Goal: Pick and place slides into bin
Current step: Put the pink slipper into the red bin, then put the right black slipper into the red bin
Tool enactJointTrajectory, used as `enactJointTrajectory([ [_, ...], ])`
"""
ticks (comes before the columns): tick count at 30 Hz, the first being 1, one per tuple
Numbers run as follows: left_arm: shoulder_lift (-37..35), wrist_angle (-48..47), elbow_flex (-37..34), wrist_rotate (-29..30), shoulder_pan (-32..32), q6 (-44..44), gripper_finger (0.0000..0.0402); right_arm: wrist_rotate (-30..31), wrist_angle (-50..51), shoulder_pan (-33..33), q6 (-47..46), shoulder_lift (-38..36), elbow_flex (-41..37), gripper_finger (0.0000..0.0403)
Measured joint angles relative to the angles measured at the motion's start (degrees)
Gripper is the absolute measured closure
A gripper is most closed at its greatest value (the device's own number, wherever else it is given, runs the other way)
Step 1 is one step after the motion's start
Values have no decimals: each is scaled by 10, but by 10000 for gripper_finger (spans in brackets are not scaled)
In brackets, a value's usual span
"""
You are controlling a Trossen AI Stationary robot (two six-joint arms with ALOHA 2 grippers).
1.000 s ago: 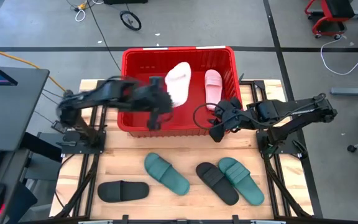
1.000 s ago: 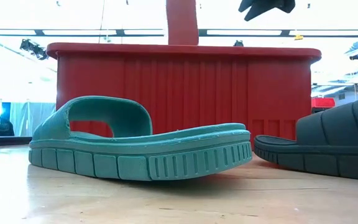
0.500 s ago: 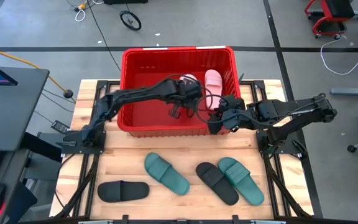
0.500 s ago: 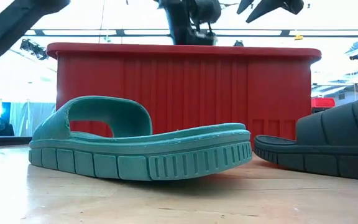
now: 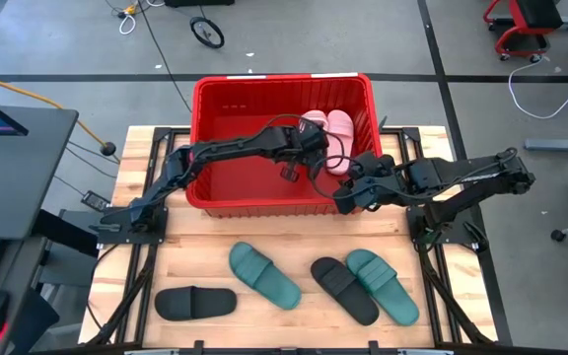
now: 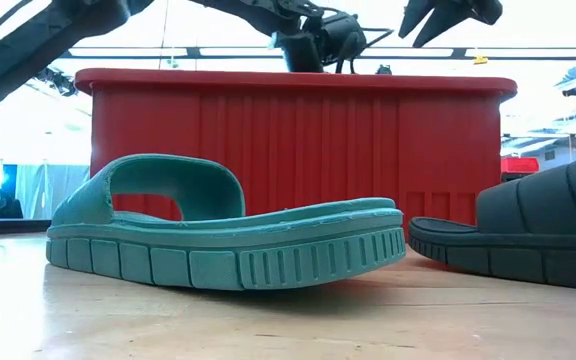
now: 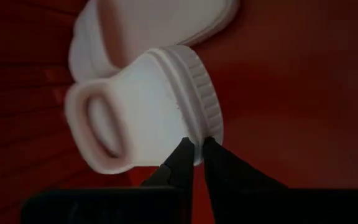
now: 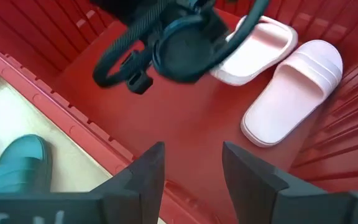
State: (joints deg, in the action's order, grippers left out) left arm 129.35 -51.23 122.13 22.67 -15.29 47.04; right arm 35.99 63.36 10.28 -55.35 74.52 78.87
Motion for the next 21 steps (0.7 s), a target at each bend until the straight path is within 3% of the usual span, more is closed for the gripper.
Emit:
enactJointTrajectory([
  [12, -1, 5, 1, 2, -10, -4, 258, 0, 3, 0, 0, 0, 0, 238],
  [21, -3, 2, 1, 0, 0, -78, 224, 0, 3, 0, 0, 0, 0, 238],
])
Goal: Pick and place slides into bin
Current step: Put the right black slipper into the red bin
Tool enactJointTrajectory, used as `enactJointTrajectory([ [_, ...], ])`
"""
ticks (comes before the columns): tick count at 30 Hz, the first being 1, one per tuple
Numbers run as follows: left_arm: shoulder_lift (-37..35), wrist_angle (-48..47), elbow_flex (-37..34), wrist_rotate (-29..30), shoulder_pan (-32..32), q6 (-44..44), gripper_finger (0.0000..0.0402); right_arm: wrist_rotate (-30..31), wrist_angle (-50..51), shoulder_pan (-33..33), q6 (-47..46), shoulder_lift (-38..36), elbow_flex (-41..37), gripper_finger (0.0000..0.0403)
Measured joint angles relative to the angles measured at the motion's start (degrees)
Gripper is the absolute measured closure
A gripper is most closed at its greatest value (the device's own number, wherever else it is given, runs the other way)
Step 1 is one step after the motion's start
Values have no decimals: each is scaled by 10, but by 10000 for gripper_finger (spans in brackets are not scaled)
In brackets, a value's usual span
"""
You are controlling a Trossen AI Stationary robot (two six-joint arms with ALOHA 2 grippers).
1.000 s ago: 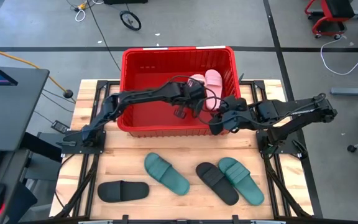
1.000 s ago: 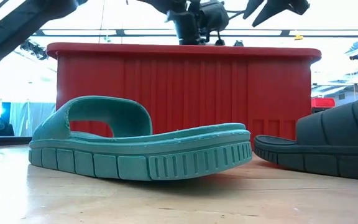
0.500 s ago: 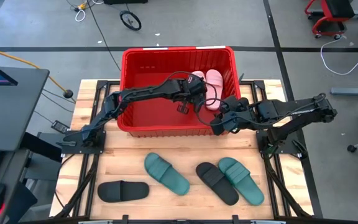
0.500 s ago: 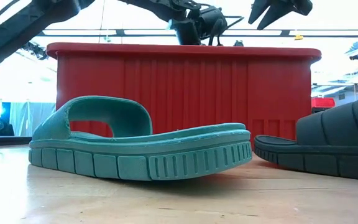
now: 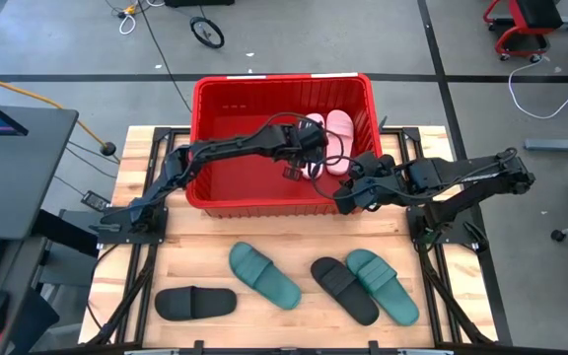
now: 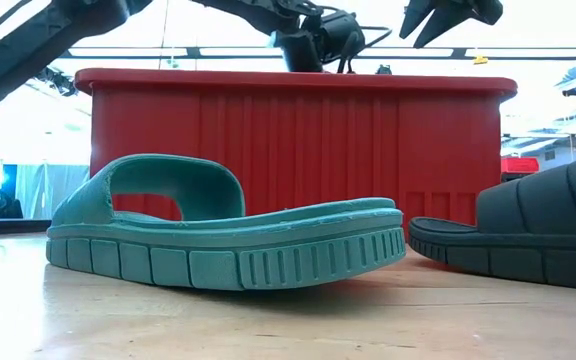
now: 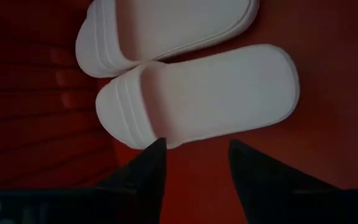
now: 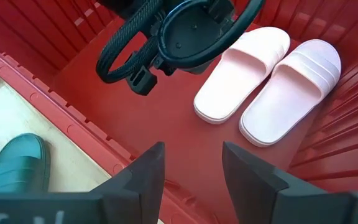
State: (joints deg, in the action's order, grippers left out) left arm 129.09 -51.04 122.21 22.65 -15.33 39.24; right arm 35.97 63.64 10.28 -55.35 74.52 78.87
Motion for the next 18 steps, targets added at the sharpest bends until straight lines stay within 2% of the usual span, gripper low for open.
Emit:
enactJointTrajectory([
  [5, -1, -51, 47, 13, 21, -26, 232, 0, 0, 0, 0, 0, 0, 238],
  [9, -1, -133, 124, 17, 38, -72, 244, 2, 0, 7, 1, 0, 0, 243],
  [11, -23, -139, 117, 21, 44, -120, 250, 2, 0, 17, -5, 0, 0, 247],
  [14, -61, -200, 106, 10, 51, -207, 258, -6, -1, 46, -22, 0, 0, 252],
  [18, -103, -307, 106, -26, 62, -311, 270, -52, -5, 102, -56, 0, 0, 254],
])
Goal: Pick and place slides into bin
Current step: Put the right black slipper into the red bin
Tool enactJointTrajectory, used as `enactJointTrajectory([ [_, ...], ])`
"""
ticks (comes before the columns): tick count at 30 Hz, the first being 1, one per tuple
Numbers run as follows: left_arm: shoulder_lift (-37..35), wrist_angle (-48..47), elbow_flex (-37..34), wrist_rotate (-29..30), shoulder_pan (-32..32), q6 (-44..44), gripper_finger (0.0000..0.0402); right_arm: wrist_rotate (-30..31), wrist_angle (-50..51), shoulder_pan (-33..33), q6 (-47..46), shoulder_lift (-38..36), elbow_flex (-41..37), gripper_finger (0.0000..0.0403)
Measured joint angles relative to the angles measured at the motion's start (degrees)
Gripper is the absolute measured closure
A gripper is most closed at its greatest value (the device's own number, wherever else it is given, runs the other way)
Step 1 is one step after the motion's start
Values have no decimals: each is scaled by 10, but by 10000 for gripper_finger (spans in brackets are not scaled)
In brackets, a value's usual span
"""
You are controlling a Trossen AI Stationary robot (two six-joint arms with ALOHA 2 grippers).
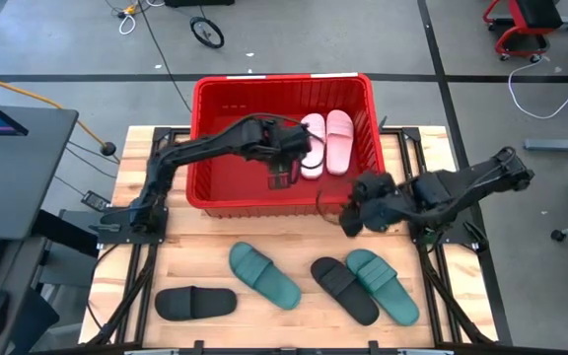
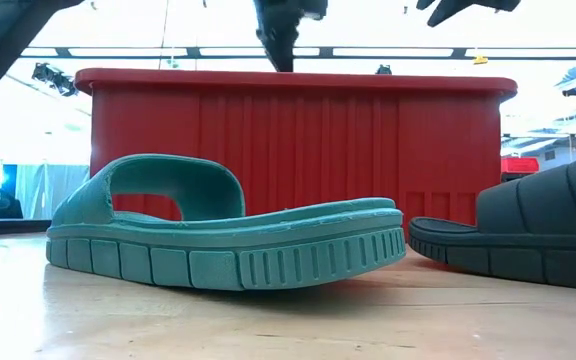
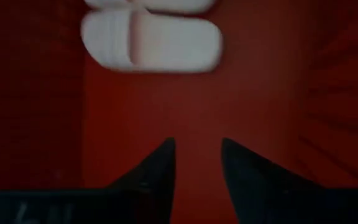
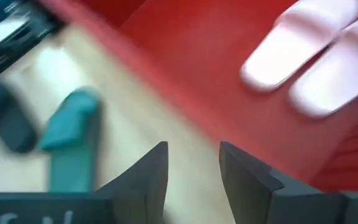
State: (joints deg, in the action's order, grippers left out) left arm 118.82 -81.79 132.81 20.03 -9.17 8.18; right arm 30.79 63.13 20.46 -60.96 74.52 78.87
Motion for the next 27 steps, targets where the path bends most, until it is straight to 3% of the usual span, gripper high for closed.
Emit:
enactJointTrajectory([
  [3, -30, -45, 0, -65, 10, -45, 278, -36, -15, 49, -38, 0, 0, 253],
  [8, -66, -40, 0, -205, 32, -78, 292, -53, -31, 132, -151, 12, 0, 252],
  [13, -79, -43, 0, -224, 67, -114, 300, -53, -31, 200, -285, 47, 0, 251],
  [17, -79, -44, 0, -224, 98, -155, 301, -53, -36, 236, -340, 96, 0, 252],
  [20, -79, -46, 0, -224, 128, -186, 299, -52, -41, 258, -293, 141, 0, 252],
  [27, -79, -47, 0, -224, 215, -304, 303, -54, -37, 296, -29, 226, 0, 252],
])
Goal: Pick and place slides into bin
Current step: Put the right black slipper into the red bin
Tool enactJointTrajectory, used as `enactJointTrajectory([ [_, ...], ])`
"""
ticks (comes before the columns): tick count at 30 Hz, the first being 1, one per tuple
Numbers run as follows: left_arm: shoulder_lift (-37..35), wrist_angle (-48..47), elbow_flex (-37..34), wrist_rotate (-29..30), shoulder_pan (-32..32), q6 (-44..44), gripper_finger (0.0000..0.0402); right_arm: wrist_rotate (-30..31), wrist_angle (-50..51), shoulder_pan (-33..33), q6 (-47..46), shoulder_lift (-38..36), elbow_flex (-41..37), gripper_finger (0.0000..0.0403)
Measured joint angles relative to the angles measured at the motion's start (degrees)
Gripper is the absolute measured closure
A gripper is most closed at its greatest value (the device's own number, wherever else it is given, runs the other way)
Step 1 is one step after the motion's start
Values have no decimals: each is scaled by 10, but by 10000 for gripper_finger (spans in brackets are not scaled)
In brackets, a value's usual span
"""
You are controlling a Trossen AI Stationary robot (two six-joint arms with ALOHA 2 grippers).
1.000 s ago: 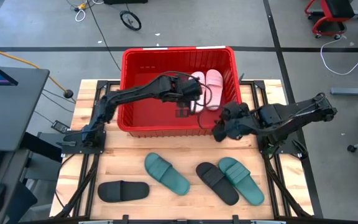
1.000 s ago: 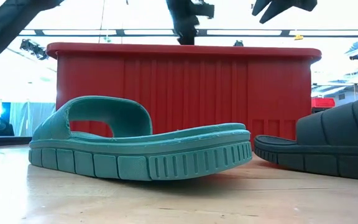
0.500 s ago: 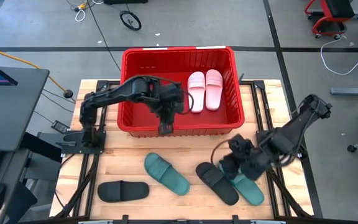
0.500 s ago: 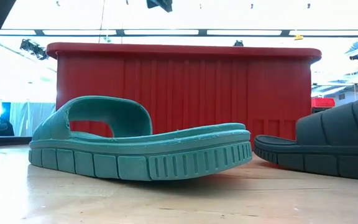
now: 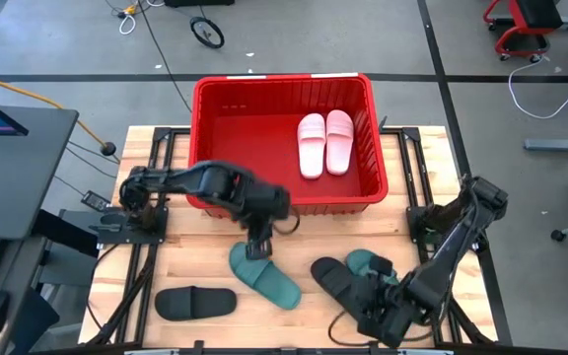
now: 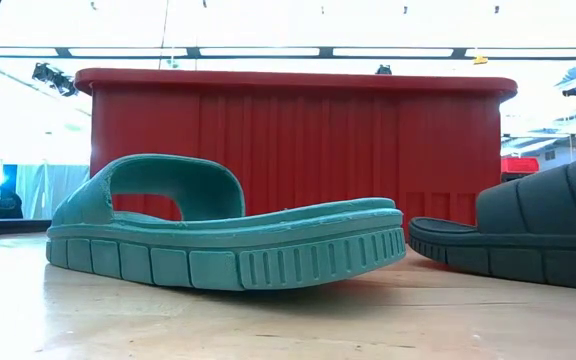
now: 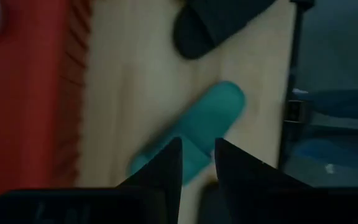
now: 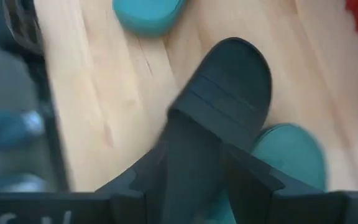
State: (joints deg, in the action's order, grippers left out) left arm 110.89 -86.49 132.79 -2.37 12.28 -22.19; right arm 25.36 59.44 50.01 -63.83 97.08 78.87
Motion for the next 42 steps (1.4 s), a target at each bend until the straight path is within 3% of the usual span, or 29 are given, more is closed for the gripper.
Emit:
enactJointTrajectory([
  [8, 1, 33, 0, 47, 98, -154, 295, 6, 58, 0, 184, 37, 0, 252],
  [16, 1, 85, 0, 91, 164, -271, 295, 20, 47, -3, 290, 74, -3, 252],
  [31, 1, 194, 0, 174, 219, -313, 308, 48, 14, -61, 326, 137, -3, 255],
  [35, 1, 202, 0, 179, 221, -314, 312, 47, 11, -79, 326, 136, -3, 287],
  [40, 1, 219, 0, 187, 221, -342, 326, 28, 8, -91, 305, 110, -3, 383],
  [42, 1, 225, 0, 194, 224, -343, 336, -5, -4, -91, 297, 89, -3, 388],
])
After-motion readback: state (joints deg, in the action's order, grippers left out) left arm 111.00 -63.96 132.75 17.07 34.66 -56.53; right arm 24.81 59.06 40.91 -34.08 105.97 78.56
